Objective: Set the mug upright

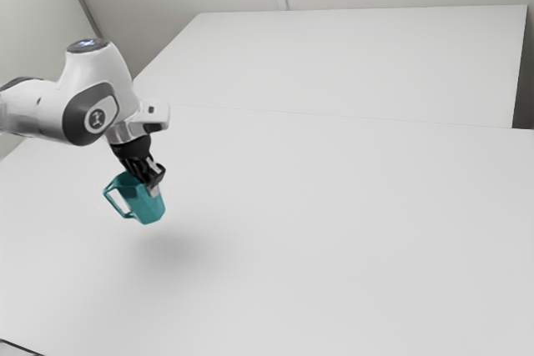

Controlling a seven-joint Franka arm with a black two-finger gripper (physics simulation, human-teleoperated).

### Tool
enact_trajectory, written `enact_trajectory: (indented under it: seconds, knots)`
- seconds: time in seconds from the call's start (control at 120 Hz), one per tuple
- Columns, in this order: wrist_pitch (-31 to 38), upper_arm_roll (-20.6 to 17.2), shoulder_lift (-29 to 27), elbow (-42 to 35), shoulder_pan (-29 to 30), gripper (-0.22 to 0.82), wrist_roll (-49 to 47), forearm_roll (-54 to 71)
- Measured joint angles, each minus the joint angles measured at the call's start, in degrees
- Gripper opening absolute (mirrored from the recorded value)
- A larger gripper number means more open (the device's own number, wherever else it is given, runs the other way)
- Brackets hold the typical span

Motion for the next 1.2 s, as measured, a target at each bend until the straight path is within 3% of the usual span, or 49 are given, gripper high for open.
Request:
enact_trajectory:
  seconds: [0.342, 0.7, 1.033, 1.2]
  knots:
    - [7.7, -0.6, 0.6, -6.5, -0.9, -0.18, -8.9, 0.1]
    - [13.9, -0.6, 4.1, -7.8, -2.3, -0.18, -15.2, 1.4]
    - [15.4, -1.4, 3.4, -7.3, -2.9, 0.16, -18.0, 1.8]
    - [13.3, -2.1, 2.9, -2.9, -3.5, 0.34, -18.7, 0.2]
